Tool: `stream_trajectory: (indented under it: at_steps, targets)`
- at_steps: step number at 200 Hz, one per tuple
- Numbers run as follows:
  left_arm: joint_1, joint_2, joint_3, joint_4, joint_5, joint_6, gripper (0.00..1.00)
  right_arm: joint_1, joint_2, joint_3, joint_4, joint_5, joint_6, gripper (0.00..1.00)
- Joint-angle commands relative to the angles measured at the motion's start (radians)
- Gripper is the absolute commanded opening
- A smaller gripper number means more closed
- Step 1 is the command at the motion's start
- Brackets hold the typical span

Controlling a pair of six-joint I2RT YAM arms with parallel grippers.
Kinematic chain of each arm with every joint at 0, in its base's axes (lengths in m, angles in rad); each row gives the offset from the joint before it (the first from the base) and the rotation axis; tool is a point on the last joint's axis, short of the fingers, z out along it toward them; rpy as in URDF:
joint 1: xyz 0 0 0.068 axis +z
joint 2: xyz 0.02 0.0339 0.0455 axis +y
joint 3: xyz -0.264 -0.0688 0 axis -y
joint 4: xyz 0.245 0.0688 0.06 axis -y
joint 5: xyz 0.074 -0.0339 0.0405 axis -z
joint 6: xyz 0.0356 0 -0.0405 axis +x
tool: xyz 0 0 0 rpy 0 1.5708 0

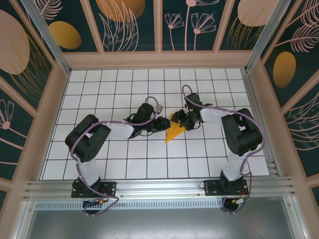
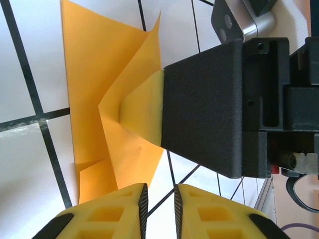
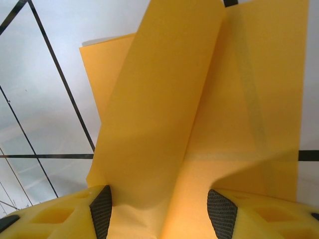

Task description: Fold a paper plane with a square sheet of paper (pick it up from the middle)

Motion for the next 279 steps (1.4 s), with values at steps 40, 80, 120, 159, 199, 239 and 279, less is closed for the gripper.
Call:
stream_trajectory:
  at_steps: [40,80,120,159,199,239,279]
  targets:
    - [-0.03,0.027,0.022,0.001,0.045,0.024,0.24,0.002,0.142,-0.057,-0.088,0.179,0.015,0.6]
    - [-0.032,0.053,0.034,0.005,0.062,0.021,0.24,0.002,0.145,-0.058,-0.09,0.181,0.02,0.62]
    - [-0.032,0.063,0.033,-0.006,0.051,0.019,0.25,0.002,0.154,-0.053,-0.098,0.188,0.025,0.63]
    - [-0.032,0.072,0.041,-0.048,0.021,0.031,0.24,0.0,0.157,-0.052,-0.102,0.191,0.027,0.63]
    - [-0.032,0.076,0.047,-0.065,-0.002,0.035,0.23,0.0,0.159,-0.053,-0.103,0.192,0.026,0.63]
    - [-0.031,0.078,0.045,-0.08,-0.022,0.04,0.2,0.0,0.159,-0.053,-0.103,0.191,0.023,0.63]
    - [-0.032,0.088,0.048,-0.083,-0.017,0.04,0.19,0.0,0.159,-0.056,-0.102,0.189,0.023,0.63]
